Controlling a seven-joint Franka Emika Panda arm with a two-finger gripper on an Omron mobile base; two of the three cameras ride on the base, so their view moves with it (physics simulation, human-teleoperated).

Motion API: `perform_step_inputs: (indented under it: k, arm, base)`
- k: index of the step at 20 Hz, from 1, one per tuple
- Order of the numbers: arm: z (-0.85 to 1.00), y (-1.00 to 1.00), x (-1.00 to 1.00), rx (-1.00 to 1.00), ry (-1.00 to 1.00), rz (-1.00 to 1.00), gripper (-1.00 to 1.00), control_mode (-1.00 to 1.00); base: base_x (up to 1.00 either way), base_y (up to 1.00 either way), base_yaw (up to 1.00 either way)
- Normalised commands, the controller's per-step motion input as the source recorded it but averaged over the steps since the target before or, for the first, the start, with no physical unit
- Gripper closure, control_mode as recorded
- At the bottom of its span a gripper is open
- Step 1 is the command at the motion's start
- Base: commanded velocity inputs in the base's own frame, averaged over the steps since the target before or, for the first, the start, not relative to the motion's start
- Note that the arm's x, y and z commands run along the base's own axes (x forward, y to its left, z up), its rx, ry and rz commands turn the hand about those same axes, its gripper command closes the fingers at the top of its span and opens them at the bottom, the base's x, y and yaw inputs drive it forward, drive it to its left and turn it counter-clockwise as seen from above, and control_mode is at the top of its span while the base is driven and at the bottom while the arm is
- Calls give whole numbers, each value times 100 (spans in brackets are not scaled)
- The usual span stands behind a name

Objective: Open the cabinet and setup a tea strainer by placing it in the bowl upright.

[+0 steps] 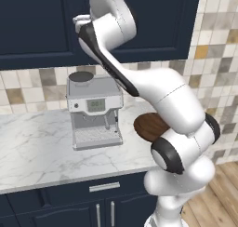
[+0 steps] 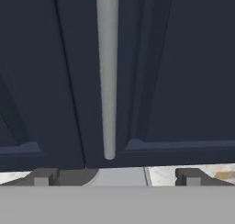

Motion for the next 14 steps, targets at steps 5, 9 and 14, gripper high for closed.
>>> perform_step_inputs:
  k: [5, 9, 14]
  arm:
    - [0, 25, 31, -1, 0, -7, -100, -100]
    - [0, 14, 27, 0, 0, -5, -100, -100]
    - [0, 0, 6, 0, 0, 0, -100, -100]
  base:
    - [0, 0, 0]
    - [0, 0, 0]
    - [0, 0, 0]
